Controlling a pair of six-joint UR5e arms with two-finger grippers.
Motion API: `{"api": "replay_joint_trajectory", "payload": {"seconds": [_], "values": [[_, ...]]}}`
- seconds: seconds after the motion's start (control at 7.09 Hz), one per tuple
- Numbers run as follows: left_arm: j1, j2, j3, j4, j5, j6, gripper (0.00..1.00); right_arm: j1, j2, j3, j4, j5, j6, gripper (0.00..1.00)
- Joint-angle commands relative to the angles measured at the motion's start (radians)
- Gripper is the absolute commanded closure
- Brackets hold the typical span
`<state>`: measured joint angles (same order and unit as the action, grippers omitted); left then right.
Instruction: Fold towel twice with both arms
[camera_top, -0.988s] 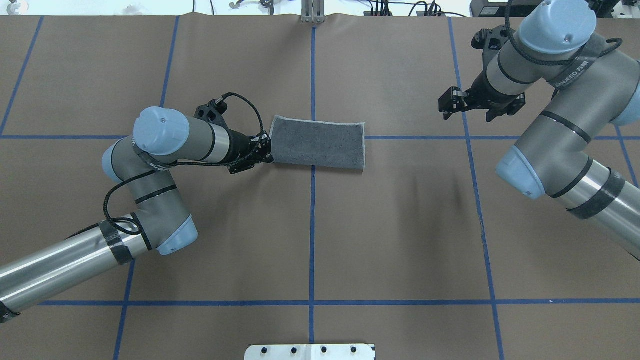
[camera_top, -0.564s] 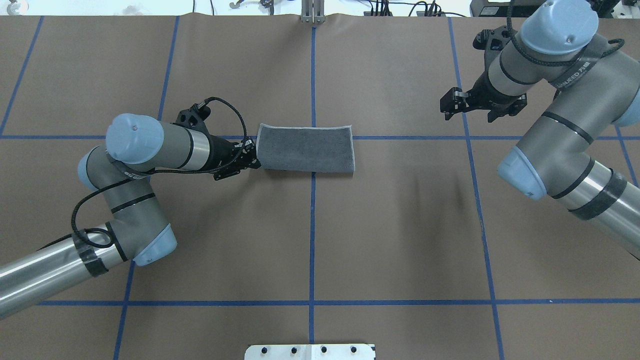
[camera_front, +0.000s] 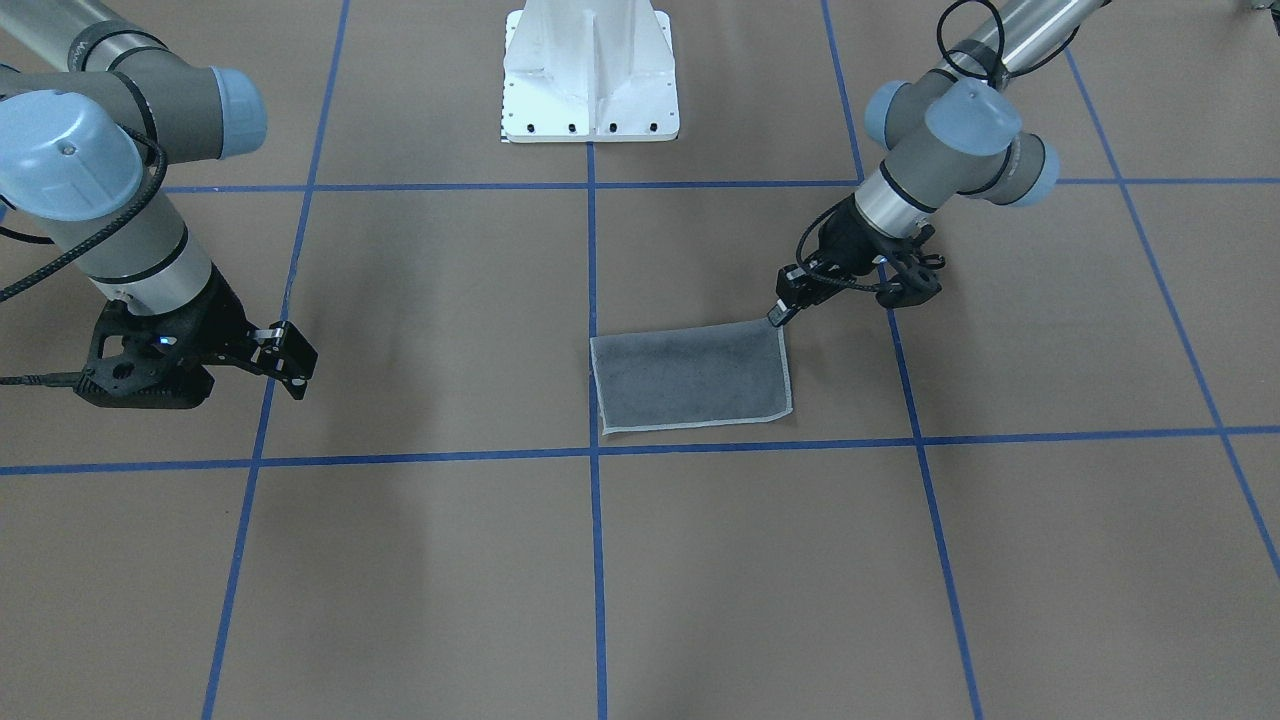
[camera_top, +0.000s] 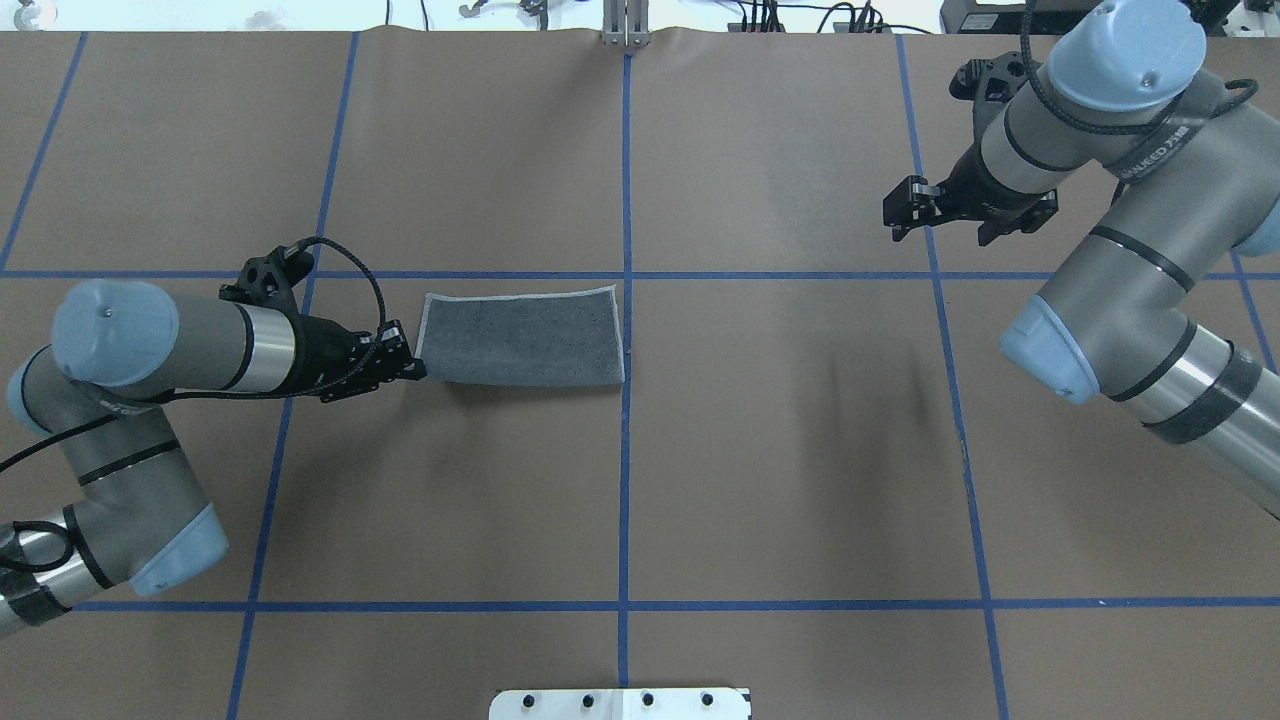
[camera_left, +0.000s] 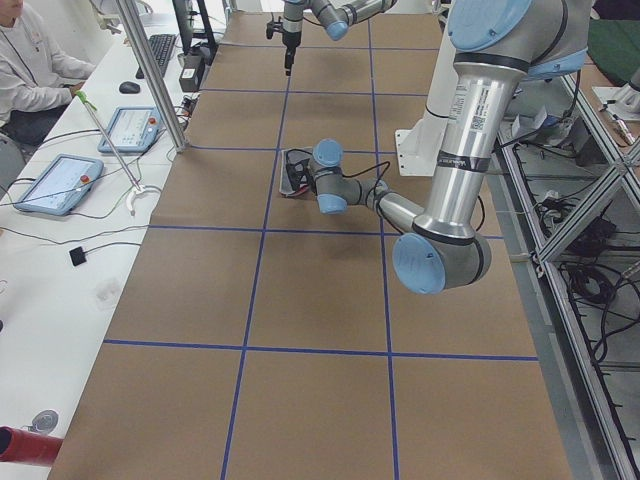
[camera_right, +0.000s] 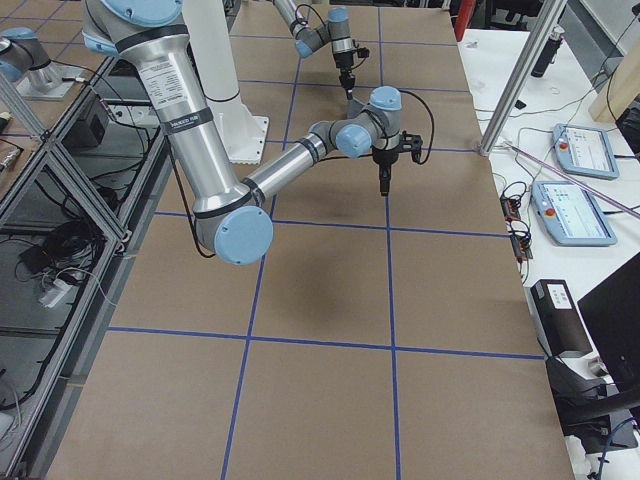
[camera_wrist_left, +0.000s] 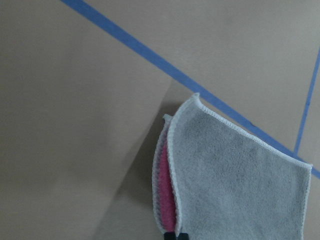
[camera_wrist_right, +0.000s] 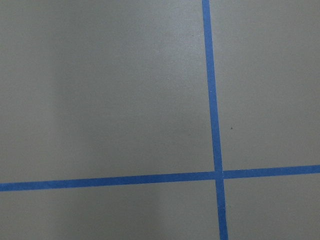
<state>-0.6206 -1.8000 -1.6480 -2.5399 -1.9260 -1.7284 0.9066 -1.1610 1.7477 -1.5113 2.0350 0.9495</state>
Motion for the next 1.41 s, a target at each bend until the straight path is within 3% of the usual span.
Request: {"api": "replay_joint_trajectory", "payload": {"seconds": [0.0,0.28,0.56,0.71,0.99,1.27], "values": [[0.007,-0.013,-0.019,-0.002,0.008,0.010,1.00,0.000,-0.006,0.012,0.000,-0.001,0.000,0.00],[0.021,-0.109,0.000,0.066,0.010,0.010,1.00,0.000,-0.008,0.016,-0.001,-0.001,0.002,0.00],[0.065,-0.272,0.004,0.278,0.047,0.010,1.00,0.000,-0.008,0.018,-0.001,-0.002,0.002,0.00],[0.091,-0.342,0.036,0.326,0.083,0.010,1.00,0.000,-0.008,0.016,-0.001,-0.002,0.002,0.00],[0.094,-0.457,0.147,0.328,0.085,0.010,1.00,0.000,-0.008,0.016,-0.001,-0.001,0.002,0.00],[0.084,-0.492,0.185,0.326,0.096,0.006,1.00,0.000,-0.008,0.016,-0.001,0.001,0.002,0.00]]}}
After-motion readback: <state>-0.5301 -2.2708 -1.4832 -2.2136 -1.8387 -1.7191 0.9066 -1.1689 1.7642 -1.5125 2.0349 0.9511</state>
